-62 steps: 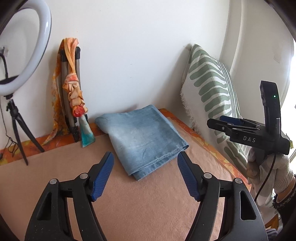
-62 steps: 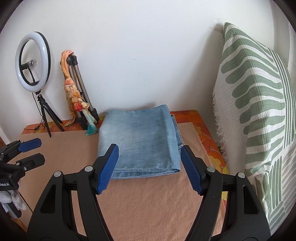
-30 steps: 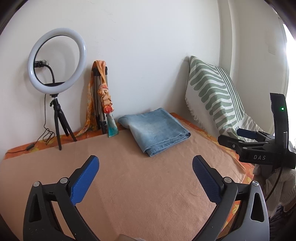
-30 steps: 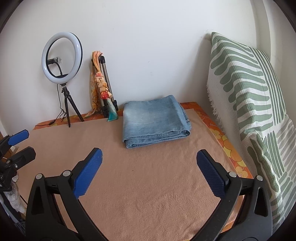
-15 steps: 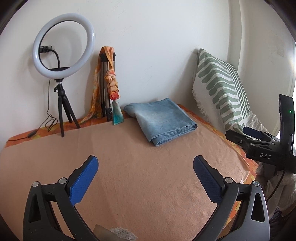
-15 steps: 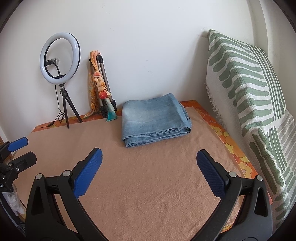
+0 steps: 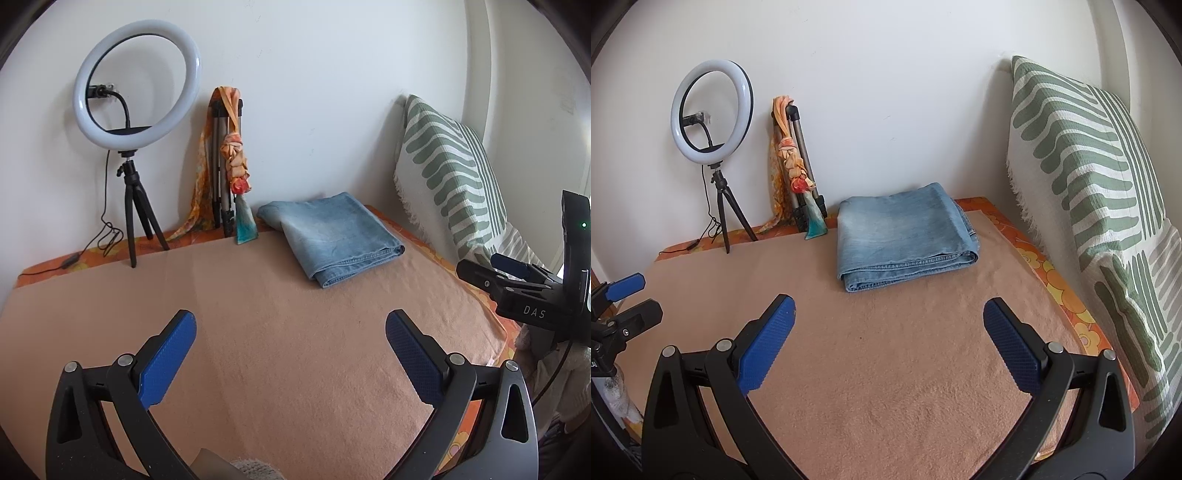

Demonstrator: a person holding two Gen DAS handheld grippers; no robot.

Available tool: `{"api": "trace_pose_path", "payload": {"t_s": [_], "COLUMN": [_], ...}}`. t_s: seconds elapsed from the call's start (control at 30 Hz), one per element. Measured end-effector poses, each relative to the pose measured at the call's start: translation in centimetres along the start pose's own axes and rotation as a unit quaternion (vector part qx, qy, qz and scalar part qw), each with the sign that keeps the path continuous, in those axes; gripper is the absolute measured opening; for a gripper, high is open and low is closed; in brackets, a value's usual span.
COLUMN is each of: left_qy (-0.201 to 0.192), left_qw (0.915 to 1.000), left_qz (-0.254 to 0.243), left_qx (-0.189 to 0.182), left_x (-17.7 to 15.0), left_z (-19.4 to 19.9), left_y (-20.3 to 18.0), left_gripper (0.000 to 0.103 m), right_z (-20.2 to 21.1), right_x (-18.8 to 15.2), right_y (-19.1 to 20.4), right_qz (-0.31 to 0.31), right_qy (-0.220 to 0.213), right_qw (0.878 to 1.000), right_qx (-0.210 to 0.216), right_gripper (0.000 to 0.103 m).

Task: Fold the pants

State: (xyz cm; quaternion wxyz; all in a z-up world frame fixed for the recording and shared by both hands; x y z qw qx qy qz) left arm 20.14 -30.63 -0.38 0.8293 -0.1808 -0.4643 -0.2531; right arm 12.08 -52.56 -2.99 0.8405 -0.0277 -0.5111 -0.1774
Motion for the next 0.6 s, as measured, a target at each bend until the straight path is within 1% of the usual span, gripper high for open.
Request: {"api": "trace_pose_path", "payload": {"t_s": [0.13,0.3,0.5,0.6], "left_qy": [-0.005,0.000,0.001,0.006], "left_qw": [0.9999,0.9999,0.9997,0.9998], "left_qz": [-0.008,-0.010,-0.010,-0.004], "left_qx": [0.012,0.012,0.021,0.019], "left_x": [-0.2,-0.5,-0.8,-0.9], "left_z": [0.0,-0.3,-0.3,-0.3], "left_y": [0.1,0.3,0.9,1.4], "left_gripper": [0.102,0.102,0.102,0.102], "right_z": [-0.3,-0.6,-1.4,-1.9], "right_x": [-0.2,-0.3,-0.3,-0.5], "right_y": [-0.3,-0.5,-0.1,-0.1], "right_qz": [-0.005,-0.011,-0.005,-0.008], "right_qy": [0.004,0.007,0.012,0.018], "right_qw": [1.000,1.000,1.000,1.000], "right_qx": [0.000,0.004,0.004,0.007], "right_gripper": [0.103,0.103,0.103,0.103]}}
Point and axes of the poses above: each gripper's, at about its wrist camera, not at the fingertips, and z roughly against the way its jaws point, y to its left, x to its top, the point moved 9 cm from there along -z, roughly the way its jaws point, and after that the axes turned 4 degrees about -y, right-handed, at the moved point
